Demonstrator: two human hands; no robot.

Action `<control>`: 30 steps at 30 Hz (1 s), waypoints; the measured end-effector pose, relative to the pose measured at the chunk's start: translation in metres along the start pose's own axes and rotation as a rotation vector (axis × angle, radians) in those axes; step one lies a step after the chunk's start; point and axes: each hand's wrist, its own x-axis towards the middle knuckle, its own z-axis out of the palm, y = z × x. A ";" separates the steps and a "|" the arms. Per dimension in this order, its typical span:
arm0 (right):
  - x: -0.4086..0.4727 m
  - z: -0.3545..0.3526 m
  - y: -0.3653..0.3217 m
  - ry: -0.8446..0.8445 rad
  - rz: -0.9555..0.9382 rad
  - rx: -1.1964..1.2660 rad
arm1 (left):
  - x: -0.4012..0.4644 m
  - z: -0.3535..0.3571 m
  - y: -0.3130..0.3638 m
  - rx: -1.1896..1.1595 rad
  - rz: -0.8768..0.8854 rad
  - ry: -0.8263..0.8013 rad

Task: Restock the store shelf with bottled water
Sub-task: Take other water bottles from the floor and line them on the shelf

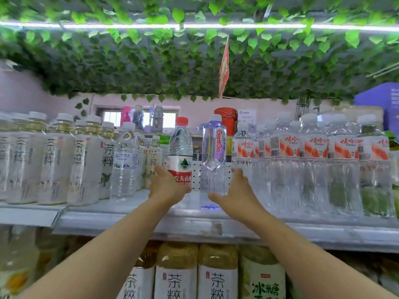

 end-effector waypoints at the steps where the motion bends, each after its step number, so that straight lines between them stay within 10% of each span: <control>1: 0.007 0.003 -0.003 -0.015 0.035 0.029 | 0.004 0.002 -0.002 -0.038 -0.009 -0.052; 30: 0.026 0.064 -0.042 -0.044 0.017 0.020 | 0.015 -0.048 -0.043 0.102 0.066 0.127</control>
